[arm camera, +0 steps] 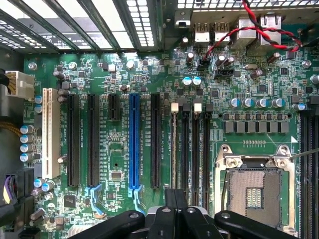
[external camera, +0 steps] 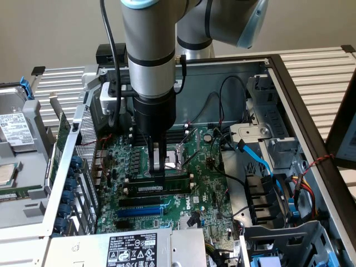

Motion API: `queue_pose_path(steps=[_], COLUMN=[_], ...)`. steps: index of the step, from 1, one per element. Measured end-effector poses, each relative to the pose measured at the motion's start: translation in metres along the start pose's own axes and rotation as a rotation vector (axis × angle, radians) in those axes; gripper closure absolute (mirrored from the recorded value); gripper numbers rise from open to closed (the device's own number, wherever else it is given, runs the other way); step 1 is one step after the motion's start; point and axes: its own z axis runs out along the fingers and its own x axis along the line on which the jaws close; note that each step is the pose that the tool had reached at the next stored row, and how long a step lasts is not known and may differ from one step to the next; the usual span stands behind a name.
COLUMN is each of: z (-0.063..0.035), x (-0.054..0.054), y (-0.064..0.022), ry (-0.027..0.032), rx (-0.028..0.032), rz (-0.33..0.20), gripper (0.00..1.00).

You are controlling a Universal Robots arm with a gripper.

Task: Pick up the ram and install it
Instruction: 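Press down the ram until it locks into place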

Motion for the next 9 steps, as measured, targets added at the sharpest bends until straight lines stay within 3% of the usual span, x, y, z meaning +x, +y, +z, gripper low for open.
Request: queue_pose_path(steps=[9], z=[0.0025], x=[0.0003], y=[0.0001], ry=[-0.0008], rx=[0.0002], rz=[0.000], gripper=[0.89])
